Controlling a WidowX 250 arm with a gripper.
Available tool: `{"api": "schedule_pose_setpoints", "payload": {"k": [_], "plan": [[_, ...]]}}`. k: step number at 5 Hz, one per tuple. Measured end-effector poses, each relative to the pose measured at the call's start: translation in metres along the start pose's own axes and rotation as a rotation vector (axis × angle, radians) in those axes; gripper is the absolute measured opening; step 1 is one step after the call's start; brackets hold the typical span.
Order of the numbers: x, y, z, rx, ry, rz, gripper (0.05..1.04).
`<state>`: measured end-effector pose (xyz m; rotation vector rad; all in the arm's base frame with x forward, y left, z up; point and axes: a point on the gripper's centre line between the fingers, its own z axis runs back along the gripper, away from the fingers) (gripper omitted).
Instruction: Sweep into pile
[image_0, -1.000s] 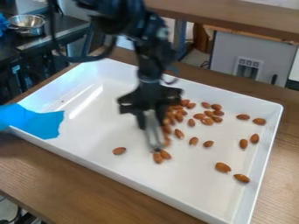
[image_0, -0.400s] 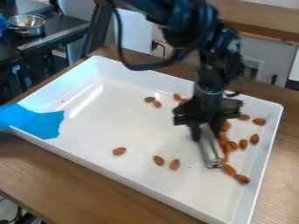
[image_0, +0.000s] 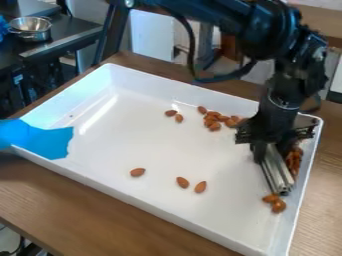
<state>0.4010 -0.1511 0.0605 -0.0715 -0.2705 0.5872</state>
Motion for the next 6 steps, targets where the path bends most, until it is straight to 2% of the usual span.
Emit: {"api": "schedule_pose_setpoints", "payload": {"k": [1, 2, 3, 4, 5, 6], "plan": [[-0.001, 0.001, 0.003, 0.003, 0.008, 0.005, 0.377], [-0.002, 0.008, 0.042, -0.071, 0.025, 0.054, 0.377], [0.005, 0.042, 0.086, -0.14, 0.005, 0.084, 0.377], [0.009, 0.088, 0.113, -0.167, -0.062, 0.108, 0.377], [0.004, 0.128, 0.106, -0.04, -0.125, 0.192, 0.377], [0.011, 0.164, 0.09, 0.063, -0.154, 0.433, 0.377]]}}
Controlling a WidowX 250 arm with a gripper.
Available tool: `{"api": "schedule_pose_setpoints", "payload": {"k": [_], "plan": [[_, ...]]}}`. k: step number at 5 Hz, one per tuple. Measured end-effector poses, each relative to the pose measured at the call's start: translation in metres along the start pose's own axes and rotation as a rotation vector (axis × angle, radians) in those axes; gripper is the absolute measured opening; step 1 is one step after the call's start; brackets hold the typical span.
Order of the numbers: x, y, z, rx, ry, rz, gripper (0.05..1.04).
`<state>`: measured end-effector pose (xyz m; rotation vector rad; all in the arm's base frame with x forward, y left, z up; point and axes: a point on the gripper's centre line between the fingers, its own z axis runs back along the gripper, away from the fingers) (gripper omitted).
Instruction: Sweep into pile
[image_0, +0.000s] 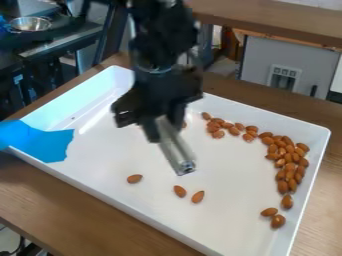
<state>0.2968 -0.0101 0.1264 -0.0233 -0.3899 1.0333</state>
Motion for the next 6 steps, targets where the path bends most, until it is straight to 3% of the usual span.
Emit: {"api": "schedule_pose_setpoints", "payload": {"k": [2, 3, 5, 6], "plan": [[0.016, 0.035, -0.035, 0.156, -0.006, 0.35, 0.377], [0.011, 0.052, -0.043, 0.207, -0.015, 0.344, 0.377], [0.003, 0.07, -0.044, 0.204, -0.008, 0.283, 0.377], [-0.001, 0.066, -0.049, 0.194, -0.03, 0.271, 0.377]]}}
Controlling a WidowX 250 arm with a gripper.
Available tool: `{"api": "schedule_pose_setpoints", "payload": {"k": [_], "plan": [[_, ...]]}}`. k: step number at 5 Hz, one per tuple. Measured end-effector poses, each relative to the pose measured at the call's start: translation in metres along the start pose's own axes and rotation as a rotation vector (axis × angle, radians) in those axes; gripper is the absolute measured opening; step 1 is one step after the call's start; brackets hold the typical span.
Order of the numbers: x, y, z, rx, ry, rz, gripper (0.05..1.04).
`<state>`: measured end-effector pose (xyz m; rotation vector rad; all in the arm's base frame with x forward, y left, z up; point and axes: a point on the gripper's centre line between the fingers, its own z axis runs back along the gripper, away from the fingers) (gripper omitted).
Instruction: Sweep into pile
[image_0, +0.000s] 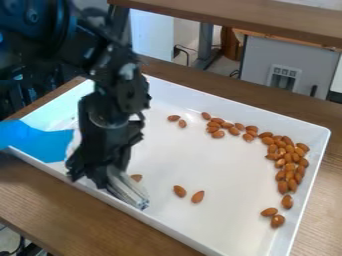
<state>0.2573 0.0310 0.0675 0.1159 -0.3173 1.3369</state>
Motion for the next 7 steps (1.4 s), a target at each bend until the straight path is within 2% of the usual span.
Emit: {"api": "schedule_pose_setpoints", "payload": {"k": [1, 2, 3, 5, 7], "plan": [[-0.012, -0.006, -0.006, 0.023, -0.011, -0.013, 0.377], [-0.021, -0.02, -0.009, 0.02, -0.023, -0.011, 0.377], [-0.027, -0.031, -0.009, 0.037, -0.018, 0.007, 0.377], [-0.064, -0.072, 0.003, 0.043, 0.033, 0.046, 0.377], [-0.078, -0.115, 0.011, 0.019, 0.032, 0.097, 0.378]]}}
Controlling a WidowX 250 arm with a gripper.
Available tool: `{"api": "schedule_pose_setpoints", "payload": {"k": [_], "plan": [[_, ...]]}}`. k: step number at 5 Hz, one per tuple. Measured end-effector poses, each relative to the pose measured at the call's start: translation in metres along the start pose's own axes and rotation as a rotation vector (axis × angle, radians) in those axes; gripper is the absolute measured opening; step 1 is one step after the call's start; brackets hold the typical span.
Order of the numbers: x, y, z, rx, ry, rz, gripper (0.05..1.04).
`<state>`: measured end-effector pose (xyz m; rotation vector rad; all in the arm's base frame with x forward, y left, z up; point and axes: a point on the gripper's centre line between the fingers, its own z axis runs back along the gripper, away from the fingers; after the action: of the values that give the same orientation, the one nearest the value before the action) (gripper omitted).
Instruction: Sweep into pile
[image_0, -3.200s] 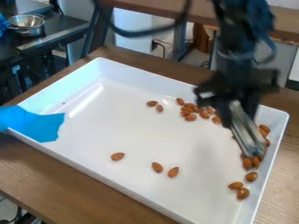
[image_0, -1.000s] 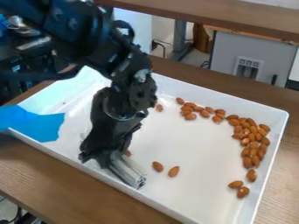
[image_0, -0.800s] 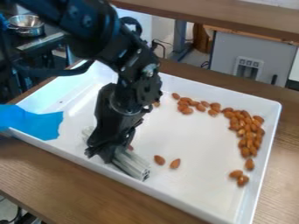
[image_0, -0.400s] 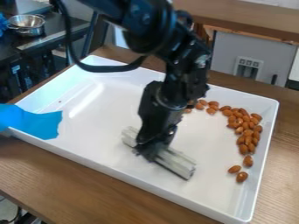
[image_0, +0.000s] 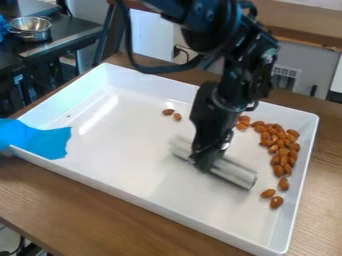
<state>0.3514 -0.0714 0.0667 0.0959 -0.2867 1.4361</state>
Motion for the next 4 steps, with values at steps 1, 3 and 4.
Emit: {"api": "schedule_pose_setpoints", "payload": {"k": [1, 3, 4], "plan": [[-0.009, -0.016, -0.001, -0.006, -0.018, 0.005, 0.377], [-0.02, -0.042, 0.0, -0.031, -0.045, 0.004, 0.377], [-0.022, -0.056, 0.008, -0.053, -0.038, -0.015, 0.377]]}}
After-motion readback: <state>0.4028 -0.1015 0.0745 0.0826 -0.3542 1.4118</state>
